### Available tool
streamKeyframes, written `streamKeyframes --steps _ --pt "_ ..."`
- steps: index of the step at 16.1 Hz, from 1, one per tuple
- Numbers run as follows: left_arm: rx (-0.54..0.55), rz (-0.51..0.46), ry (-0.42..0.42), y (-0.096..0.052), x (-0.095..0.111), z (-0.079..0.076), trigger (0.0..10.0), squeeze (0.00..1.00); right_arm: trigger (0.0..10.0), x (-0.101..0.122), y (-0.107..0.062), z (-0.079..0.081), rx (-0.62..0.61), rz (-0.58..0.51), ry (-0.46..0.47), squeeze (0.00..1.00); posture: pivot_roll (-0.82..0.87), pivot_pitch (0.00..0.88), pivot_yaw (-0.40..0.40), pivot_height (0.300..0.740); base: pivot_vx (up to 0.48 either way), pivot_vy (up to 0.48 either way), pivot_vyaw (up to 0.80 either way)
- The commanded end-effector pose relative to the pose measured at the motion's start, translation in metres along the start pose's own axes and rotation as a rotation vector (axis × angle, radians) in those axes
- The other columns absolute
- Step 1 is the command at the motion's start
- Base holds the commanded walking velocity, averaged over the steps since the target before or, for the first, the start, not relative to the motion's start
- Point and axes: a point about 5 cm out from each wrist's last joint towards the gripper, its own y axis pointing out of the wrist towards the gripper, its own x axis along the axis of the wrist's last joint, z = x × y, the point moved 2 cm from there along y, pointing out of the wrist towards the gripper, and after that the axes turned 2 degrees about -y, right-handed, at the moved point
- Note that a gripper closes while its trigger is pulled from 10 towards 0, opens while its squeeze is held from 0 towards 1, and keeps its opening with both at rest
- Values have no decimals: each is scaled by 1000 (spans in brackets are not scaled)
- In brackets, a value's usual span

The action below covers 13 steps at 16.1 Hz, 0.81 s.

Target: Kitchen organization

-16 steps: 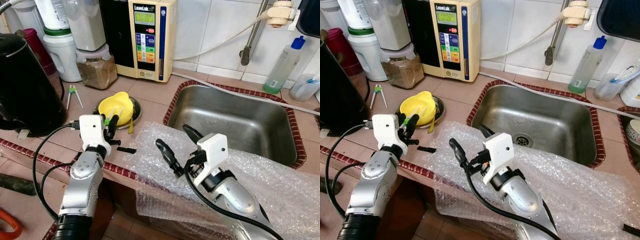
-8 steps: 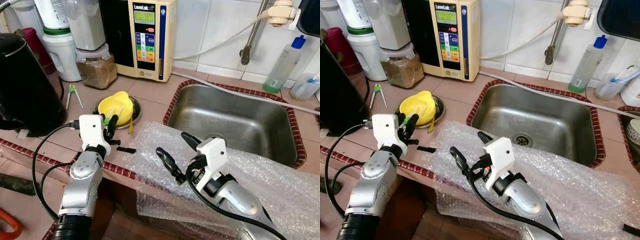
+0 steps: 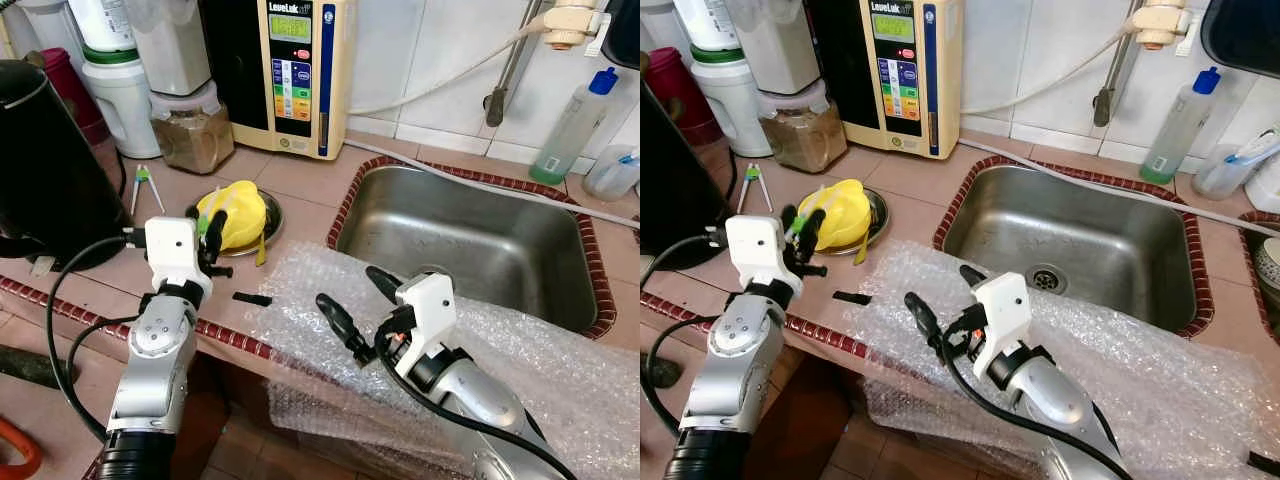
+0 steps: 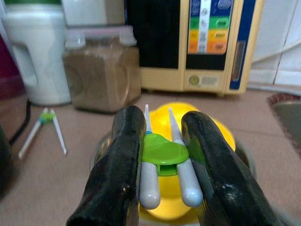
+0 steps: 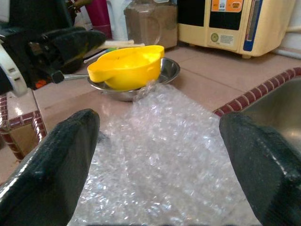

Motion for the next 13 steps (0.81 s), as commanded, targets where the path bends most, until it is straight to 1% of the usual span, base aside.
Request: streamKeyframes --steps 1,3,4,5,6,7,8,10,11,12,13 --pt "-9 -61 33 3 14 -3 0 0 10000 4 1 -3 -12 -13 -3 0 49 45 14 740 0 0 0" --pt "-26 -114 67 3 23 -6 0 0 10000 6 3 -8 -52 -18 -23 0 48 43 12 740 0 0 0" --pt "-47 -144 76 3 29 -11 0 0 10000 8 4 -14 -96 -30 -35 0 48 43 12 740 0 0 0" --pt "-74 -165 82 4 33 -15 0 0 10000 9 5 -19 -138 -30 -26 0 51 43 13 740 0 0 0" --pt "-146 -180 48 3 38 -26 0 0 10000 13 6 -30 -216 -51 29 0 52 44 16 740 0 0 0" --pt "-206 -207 41 2 43 -36 0 0 10000 17 7 -42 -293 -89 113 0 52 44 16 740 0 0 0" --pt "-237 -223 36 1 47 -41 0 0 10000 18 7 -50 -342 -110 172 0 53 52 16 740 0 0 0" --pt "-321 -227 -19 0 51 -56 0 0 10000 19 8 -70 -426 -162 338 0 50 56 13 740 0 0 0" --pt "-345 -242 -19 -1 54 -61 0 0 10000 20 11 -77 -453 -164 340 0 46 62 14 740 0 0 0" --pt "-354 -246 -21 -1 54 -63 0 0 10000 21 12 -79 -455 -167 342 0 46 62 14 740 0 0 0" --pt "-387 -246 -38 -2 56 -69 0 0 10000 26 17 -82 -453 -193 378 0 45 66 16 740 0 0 0"
